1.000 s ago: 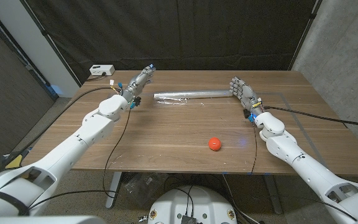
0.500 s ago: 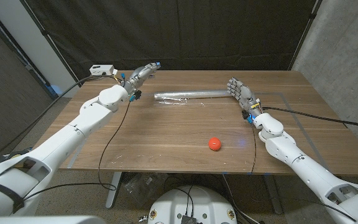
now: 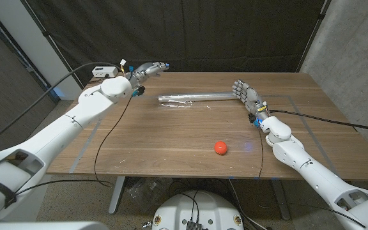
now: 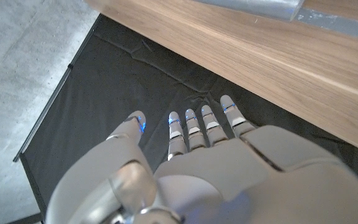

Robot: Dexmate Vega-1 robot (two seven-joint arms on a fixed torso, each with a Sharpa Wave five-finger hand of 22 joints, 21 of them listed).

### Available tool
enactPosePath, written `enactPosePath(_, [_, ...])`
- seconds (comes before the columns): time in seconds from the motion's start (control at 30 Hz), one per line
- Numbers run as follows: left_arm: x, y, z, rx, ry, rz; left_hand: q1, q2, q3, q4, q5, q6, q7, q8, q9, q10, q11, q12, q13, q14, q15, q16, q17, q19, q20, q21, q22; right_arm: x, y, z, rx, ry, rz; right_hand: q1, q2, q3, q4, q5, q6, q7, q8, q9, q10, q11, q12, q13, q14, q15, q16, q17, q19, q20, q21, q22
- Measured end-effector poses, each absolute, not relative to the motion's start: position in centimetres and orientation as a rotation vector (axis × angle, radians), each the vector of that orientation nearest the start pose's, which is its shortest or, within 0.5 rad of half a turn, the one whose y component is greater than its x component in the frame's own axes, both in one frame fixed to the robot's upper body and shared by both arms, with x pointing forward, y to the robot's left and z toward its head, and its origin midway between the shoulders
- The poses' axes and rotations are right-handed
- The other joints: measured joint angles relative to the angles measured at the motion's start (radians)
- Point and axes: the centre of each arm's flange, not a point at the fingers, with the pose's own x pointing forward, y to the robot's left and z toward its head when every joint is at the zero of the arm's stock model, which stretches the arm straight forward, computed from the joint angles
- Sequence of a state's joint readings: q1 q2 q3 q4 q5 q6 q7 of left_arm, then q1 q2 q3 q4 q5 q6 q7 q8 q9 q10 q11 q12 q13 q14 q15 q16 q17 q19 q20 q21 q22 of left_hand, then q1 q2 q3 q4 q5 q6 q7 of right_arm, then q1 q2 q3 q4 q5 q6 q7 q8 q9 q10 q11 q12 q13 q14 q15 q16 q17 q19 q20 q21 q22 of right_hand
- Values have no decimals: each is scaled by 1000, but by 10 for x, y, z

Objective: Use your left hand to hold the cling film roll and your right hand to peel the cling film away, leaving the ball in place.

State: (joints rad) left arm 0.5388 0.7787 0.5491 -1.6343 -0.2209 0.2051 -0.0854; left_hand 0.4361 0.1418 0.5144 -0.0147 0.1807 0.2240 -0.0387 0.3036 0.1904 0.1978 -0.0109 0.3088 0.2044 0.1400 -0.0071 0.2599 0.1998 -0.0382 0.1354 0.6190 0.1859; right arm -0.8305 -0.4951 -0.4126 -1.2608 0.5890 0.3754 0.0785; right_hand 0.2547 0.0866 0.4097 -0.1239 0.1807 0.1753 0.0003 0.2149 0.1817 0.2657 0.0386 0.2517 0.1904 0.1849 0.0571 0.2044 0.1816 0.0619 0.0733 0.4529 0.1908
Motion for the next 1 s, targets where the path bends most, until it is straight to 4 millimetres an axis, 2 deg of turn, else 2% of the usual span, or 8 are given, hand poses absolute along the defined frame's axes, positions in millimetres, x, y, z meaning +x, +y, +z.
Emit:
enactPosePath(0.17, [615, 247, 143, 815, -546, -205, 16, 16, 16, 2, 0, 5, 5, -4, 3, 24, 0, 0, 0, 21, -4, 7, 0, 20, 0, 4, 3, 650, -268, -35, -31, -643, 274, 1, 1, 0, 0, 0, 2, 2, 0, 0, 0, 0, 0, 0, 0, 0, 0, 0, 0, 0, 0, 0])
enactPosePath(0.27, [615, 245, 149, 886, -480, -206, 26, 26, 27, 0, 0, 10, 10, -8, 3, 24, 0, 0, 0, 31, -3, 7, 0, 31, -10, 11, 2, 650, -268, -37, -30, -642, 274, 1, 1, 0, 0, 0, 5, 5, 0, 0, 0, 0, 0, 0, 0, 0, 0, 0, 0, 0, 0, 0])
enactPosePath(0.4, [609, 233, 165, 927, -498, -214, 33, 33, 37, -4, 0, 10, 10, -8, 3, 28, -4, 0, 0, 35, -7, 7, 0, 38, -3, 11, 0, 649, -268, -37, -29, -646, 273, 0, 2, 0, 0, 0, 5, 5, 0, 0, 0, 0, 0, 0, 0, 0, 0, 0, 0, 0, 0, 0])
enactPosePath(0.43, [607, 231, 168, 932, -503, -215, 35, 35, 40, -5, 0, 12, 12, -8, 3, 31, -7, 0, -1, 40, -9, 7, 0, 41, -6, 11, 0, 649, -268, -37, -29, -646, 273, -5, 6, 0, 0, 0, 5, 5, 0, 0, 0, 0, 0, 0, 0, 0, 0, 0, 0, 0, 0, 0])
enactPosePath(0.47, [612, 236, 161, 983, -423, -216, 39, 32, 41, -7, 0, 16, 16, -8, 3, 31, -7, 0, -3, 43, -7, 7, 0, 42, -7, 11, 0, 648, -268, -38, -27, -646, 274, -4, 6, 0, 0, 0, 5, 5, 0, 0, 0, 0, 0, 0, 1, 1, 0, 0, 0, 0, 0, 0])
enactPosePath(0.53, [609, 229, 170, 998, -440, -220, 49, 33, 52, -12, 0, 26, 25, -8, 3, 37, -9, 0, -5, 48, -12, 7, -4, 50, -9, 11, 0, 648, -268, -38, -26, -648, 272, -4, 6, 0, 0, 0, 5, 5, 0, 0, 0, 0, 0, 0, 5, 5, 0, 0, 0, 0, 0, 0])
enactPosePath(0.87, [605, 212, 189, 1179, -347, -216, 128, 25, 104, -44, 0, 140, 32, 7, 3, 135, -27, 8, -5, 134, -33, 15, -9, 97, -16, 25, 0, 643, -269, -43, -16, -655, 264, -4, 6, 3, 3, 0, 11, 0, 0, 0, 8, 0, 0, 0, 5, 5, 0, 0, 0, 0, -6, 0])
enactPosePath(1.0, [603, 203, 197, 1249, -329, -201, 163, 18, 121, -59, 0, 183, 22, 13, 3, 177, -45, 13, -5, 170, -34, 22, -9, 111, -16, 28, 0, 641, -270, -46, -13, -657, 261, -4, 6, 3, 3, 0, 11, 0, 0, 0, 8, 0, 0, 0, 5, 5, 0, 0, 0, 0, -6, 0])
